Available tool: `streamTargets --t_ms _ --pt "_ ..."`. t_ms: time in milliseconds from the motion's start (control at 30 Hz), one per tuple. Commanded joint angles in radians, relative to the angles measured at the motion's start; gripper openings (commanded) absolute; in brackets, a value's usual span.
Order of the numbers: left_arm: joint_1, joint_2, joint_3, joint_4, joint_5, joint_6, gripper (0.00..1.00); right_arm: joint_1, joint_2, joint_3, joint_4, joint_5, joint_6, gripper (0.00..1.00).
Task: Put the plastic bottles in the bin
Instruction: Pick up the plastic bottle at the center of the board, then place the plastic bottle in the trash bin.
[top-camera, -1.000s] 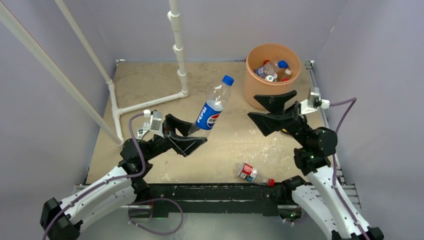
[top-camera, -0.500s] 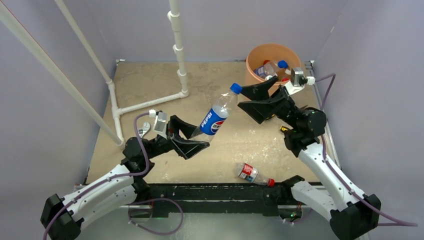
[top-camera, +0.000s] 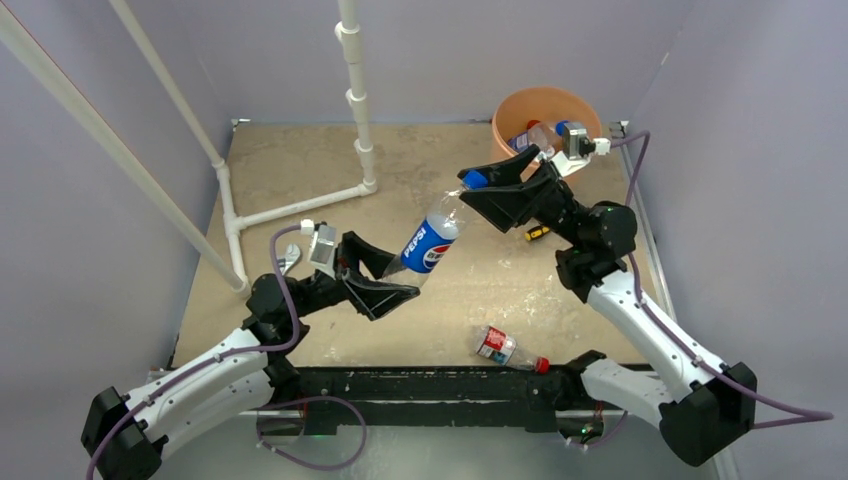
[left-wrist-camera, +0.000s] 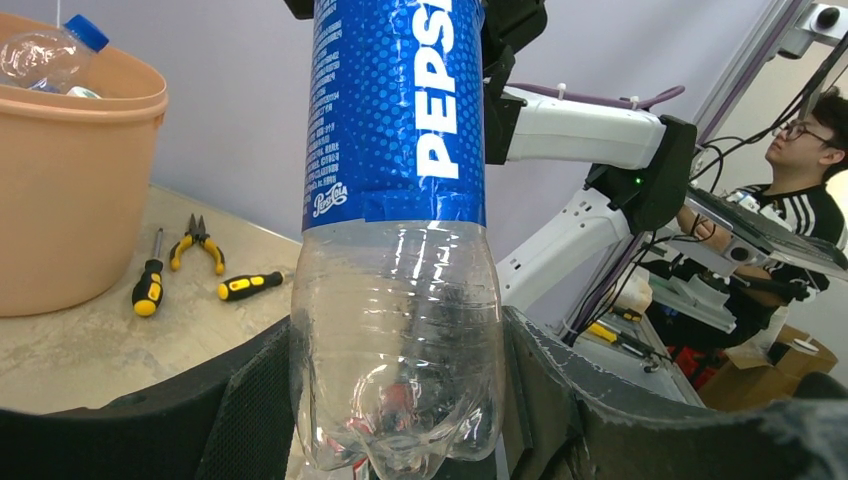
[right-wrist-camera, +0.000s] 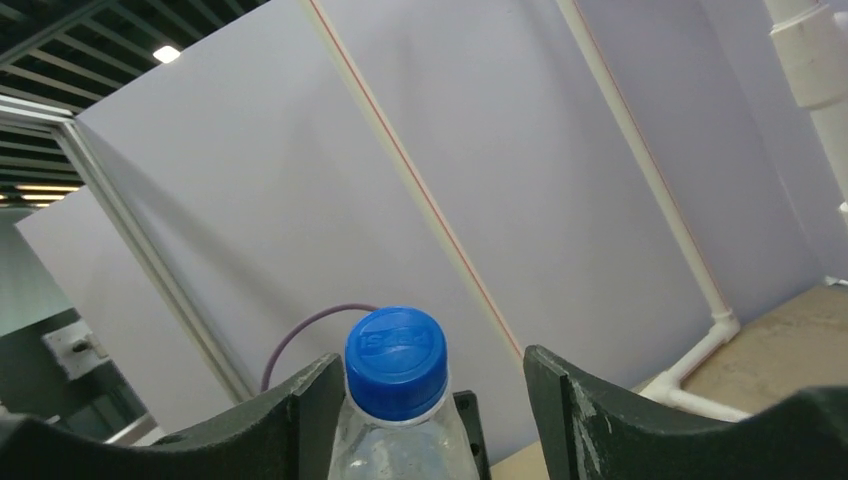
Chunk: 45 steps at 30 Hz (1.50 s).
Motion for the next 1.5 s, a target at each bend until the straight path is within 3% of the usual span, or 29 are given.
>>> streamTargets --t_ms 0,200,267,367,400,500,600,733,833,967,1100,1267,1467 --pt "-0.005 -0.004 0.007 0.050 0.019 -0.002 0.26 0.025 0.016 0.051 0.035 0.009 -0.018 0.64" --pt "-0.005 -0.008 0.006 0.037 0.017 0.004 0.26 0.028 0.002 0.046 0.039 0.016 -0.034 0.32" --pt "-0.005 -0.008 0.007 0.028 0.012 0.003 0.30 0.028 -0.004 0.044 0.046 0.016 -0.038 0.24" --pt "-0.005 -0.010 0.021 -0.019 -0.003 0.005 0.57 0.028 -0.025 0.051 0.036 0.025 -0.071 0.03" --pt "-0.006 -0.013 0.030 -0.045 -0.016 0.007 0.67 0.027 -0.035 0.057 0.020 0.035 -0.091 0.00" --pt "-0.006 -0.039 0.044 -0.124 -0.069 0.018 0.90 0.028 -0.074 0.093 -0.061 0.076 -0.173 0.00" --pt "-0.005 -0.099 0.043 -0.198 -0.164 0.039 0.96 0.028 -0.126 0.163 -0.233 0.183 -0.322 0.00" --pt "-0.005 -0.231 0.024 -0.305 -0.336 0.056 0.99 0.028 -0.195 0.267 -0.507 0.562 -0.600 0.00" --pt "-0.005 -0.322 -0.004 -0.357 -0.448 0.059 0.99 0.027 -0.210 0.283 -0.571 0.890 -0.694 0.00" --pt "-0.005 -0.374 -0.030 -0.391 -0.498 0.059 0.99 0.026 -0.177 0.285 -0.460 1.255 -0.853 0.00" --pt "-0.005 -0.351 -0.013 -0.404 -0.492 0.055 0.99 0.024 -0.090 0.269 -0.196 1.440 -1.089 0.00" --pt "-0.005 -0.343 -0.015 -0.393 -0.481 0.021 0.99 -0.033 0.060 0.312 0.016 1.530 -1.291 0.00" --pt "-0.005 -0.355 -0.020 -0.384 -0.466 0.009 0.99 -0.195 0.172 0.397 -0.107 1.524 -1.194 0.00"
